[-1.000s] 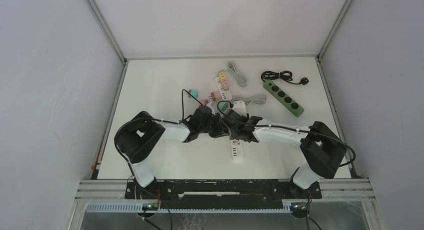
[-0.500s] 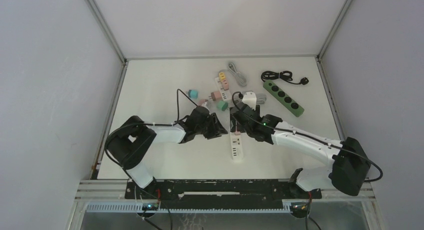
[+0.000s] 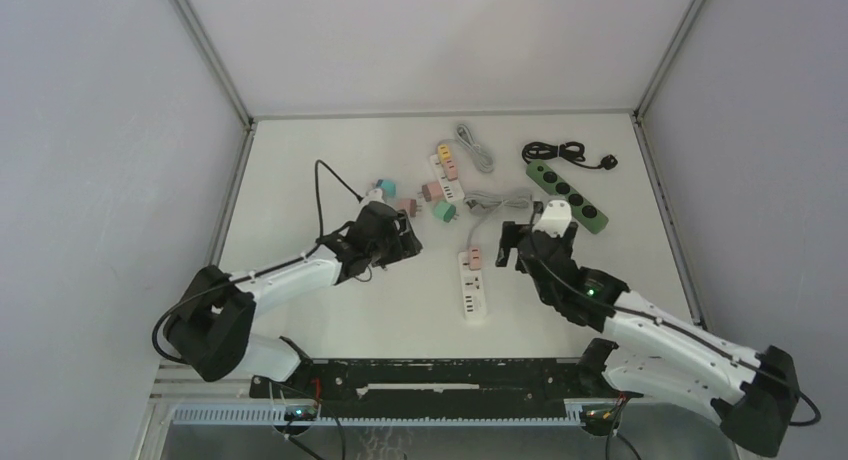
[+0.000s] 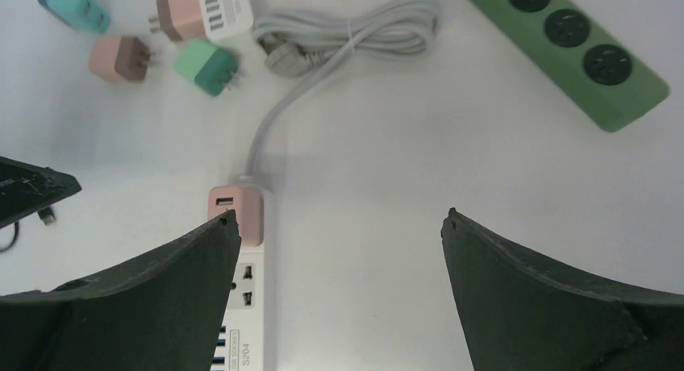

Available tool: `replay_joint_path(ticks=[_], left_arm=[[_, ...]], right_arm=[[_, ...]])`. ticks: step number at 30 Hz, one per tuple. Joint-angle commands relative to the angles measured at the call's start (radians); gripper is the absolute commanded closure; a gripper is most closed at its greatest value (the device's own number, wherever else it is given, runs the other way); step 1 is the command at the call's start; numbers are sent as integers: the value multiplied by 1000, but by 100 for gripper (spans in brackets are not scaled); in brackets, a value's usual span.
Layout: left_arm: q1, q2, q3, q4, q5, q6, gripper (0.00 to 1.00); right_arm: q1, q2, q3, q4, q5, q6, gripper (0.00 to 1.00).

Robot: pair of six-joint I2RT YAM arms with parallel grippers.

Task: Insert the plug
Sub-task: Insert the plug into the socket, then pick up the plug from the center of the board.

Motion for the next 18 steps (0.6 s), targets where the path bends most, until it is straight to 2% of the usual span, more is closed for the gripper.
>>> replay_joint_path(ticks=[1,8,18], left_arm=[[55,-36,100,-129,-137,78,24],[111,61,241,-197,-195,125,14],[247,324,517,-251,-143,125,12]], right_arm=[[-35,-145,-72,149,42,-84,0],[-133,-282,-208,228,9,-114,0],[-165,-353,-334,322,17,-134,4]])
